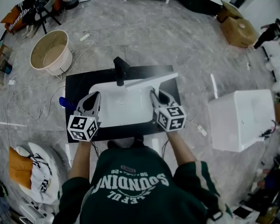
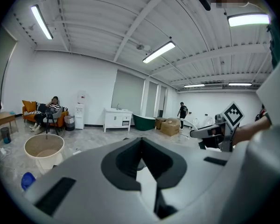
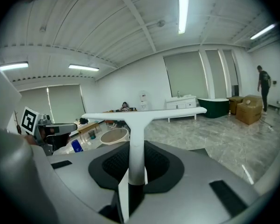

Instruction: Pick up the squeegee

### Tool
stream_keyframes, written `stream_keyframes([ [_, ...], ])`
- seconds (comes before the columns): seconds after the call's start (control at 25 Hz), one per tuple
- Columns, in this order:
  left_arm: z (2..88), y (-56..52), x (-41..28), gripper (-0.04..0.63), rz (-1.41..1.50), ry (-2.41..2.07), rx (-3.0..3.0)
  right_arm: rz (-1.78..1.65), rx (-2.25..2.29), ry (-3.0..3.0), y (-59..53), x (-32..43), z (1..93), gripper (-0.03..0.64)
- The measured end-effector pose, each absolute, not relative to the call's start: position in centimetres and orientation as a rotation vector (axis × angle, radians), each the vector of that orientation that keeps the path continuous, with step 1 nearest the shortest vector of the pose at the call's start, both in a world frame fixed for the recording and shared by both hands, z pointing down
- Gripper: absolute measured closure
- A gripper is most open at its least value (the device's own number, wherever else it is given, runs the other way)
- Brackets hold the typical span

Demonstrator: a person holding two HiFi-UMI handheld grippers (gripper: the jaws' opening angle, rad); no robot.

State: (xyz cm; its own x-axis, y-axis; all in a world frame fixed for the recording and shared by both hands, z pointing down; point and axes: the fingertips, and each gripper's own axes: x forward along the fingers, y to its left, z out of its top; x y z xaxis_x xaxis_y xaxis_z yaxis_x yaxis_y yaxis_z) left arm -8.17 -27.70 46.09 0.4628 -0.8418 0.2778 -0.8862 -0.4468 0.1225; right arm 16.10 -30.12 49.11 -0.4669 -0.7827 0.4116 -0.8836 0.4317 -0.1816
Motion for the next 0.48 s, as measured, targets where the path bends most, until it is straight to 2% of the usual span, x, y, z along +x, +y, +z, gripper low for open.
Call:
stream_keyframes([
  [0.48,46.9,-28.4,-7.4,0.594,0.264,-1.476,2.443,0.568,1.454,-2.398,-30.7,17.4,50.0,0.549],
])
